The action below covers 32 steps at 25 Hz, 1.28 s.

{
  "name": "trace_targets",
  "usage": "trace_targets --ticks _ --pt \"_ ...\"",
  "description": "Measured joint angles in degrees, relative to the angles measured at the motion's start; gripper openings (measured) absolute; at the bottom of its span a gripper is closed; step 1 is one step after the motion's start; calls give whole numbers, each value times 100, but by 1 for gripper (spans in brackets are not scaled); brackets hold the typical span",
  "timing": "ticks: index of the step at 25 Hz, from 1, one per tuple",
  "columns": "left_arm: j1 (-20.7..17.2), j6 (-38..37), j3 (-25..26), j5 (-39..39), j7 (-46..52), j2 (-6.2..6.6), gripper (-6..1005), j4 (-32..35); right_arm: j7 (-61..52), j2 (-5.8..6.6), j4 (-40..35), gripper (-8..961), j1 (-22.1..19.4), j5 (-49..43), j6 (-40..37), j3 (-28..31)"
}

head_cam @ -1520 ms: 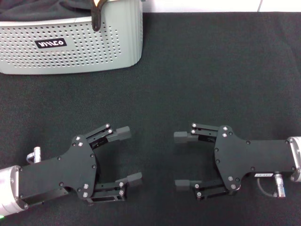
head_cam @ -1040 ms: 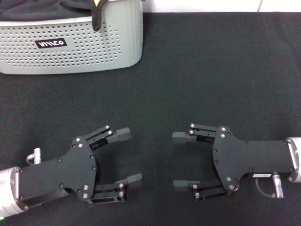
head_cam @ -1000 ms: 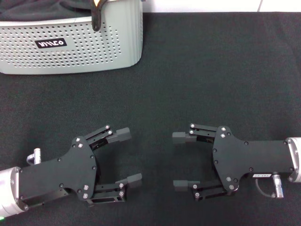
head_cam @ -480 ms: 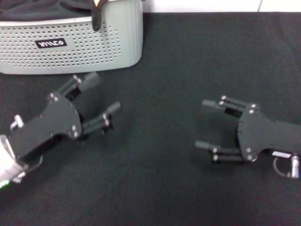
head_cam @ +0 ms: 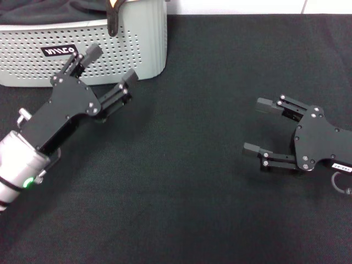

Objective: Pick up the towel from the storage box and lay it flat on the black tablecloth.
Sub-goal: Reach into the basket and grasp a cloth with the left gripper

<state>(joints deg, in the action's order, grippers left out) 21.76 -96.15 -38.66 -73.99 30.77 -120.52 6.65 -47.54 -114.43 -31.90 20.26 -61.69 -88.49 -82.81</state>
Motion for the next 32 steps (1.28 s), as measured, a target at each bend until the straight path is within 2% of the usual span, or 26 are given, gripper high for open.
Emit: trace_targets --ticks 9,20,32 --pt "420 473 10 1118 -907 -24 881 -832 32 -2 -1 838 -5 17 -1 2" --pt "688 754 17 1548 -1063 -24 875 -1100 51 -25 -1 837 -9 27 -42 2" --pt "923 880 -16 1498 -1027 -24 870 -1206 52 -26 -1 836 -14 27 -60 2"
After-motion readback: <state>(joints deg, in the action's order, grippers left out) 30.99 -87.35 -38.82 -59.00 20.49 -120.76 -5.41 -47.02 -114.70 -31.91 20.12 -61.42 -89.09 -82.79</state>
